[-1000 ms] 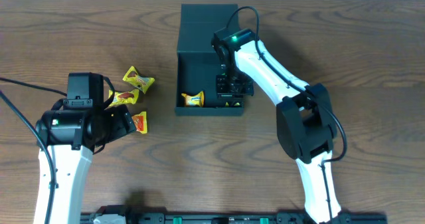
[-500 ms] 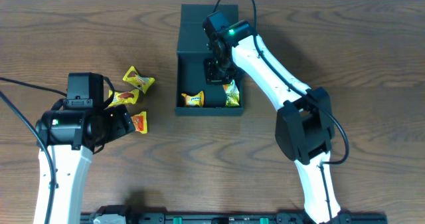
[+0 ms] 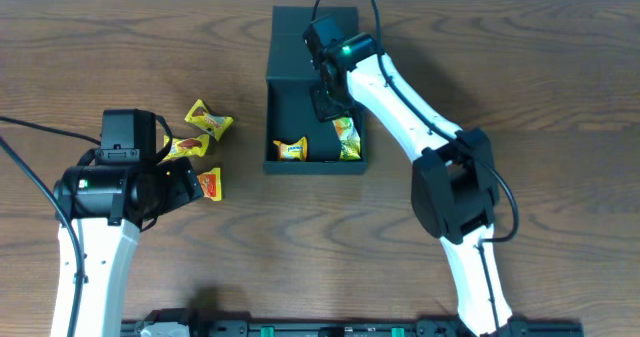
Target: Pack container
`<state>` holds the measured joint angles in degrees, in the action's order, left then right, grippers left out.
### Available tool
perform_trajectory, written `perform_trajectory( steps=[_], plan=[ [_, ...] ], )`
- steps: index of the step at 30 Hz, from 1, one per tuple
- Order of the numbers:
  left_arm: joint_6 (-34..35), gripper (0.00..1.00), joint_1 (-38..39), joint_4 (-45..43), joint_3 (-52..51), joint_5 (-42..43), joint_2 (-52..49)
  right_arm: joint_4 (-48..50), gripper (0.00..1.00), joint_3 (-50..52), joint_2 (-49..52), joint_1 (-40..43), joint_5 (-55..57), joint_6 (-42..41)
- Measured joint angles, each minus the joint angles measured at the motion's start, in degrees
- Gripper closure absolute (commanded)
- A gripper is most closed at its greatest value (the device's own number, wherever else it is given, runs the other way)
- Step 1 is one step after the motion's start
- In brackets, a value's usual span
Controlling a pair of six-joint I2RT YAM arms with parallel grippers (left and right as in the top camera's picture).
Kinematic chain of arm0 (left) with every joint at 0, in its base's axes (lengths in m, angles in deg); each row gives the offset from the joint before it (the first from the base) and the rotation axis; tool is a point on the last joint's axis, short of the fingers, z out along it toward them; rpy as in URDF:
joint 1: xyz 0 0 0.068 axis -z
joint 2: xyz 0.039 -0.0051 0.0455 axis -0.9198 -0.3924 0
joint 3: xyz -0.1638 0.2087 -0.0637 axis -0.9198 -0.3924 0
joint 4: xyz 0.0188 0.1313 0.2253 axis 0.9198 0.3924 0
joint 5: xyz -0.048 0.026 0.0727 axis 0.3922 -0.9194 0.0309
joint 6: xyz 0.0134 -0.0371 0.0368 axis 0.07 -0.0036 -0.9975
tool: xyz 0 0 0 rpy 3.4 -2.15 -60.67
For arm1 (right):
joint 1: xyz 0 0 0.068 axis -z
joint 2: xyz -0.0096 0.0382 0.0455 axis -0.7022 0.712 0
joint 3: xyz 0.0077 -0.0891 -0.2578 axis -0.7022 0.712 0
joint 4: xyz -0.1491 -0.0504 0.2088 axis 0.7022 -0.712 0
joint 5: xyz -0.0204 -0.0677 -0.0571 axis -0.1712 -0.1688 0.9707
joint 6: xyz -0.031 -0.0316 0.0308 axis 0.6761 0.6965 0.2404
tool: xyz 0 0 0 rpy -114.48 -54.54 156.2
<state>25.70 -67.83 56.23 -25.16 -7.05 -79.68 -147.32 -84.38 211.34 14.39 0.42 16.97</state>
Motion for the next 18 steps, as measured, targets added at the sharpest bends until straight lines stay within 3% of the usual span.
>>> perform_trajectory(
  steps=[18],
  plan=[
    [0.0,0.05,0.0,0.0,0.0,-0.3,0.0,-0.1,0.99,2.5,2.0,0.0,3.1,0.9]
  ],
)
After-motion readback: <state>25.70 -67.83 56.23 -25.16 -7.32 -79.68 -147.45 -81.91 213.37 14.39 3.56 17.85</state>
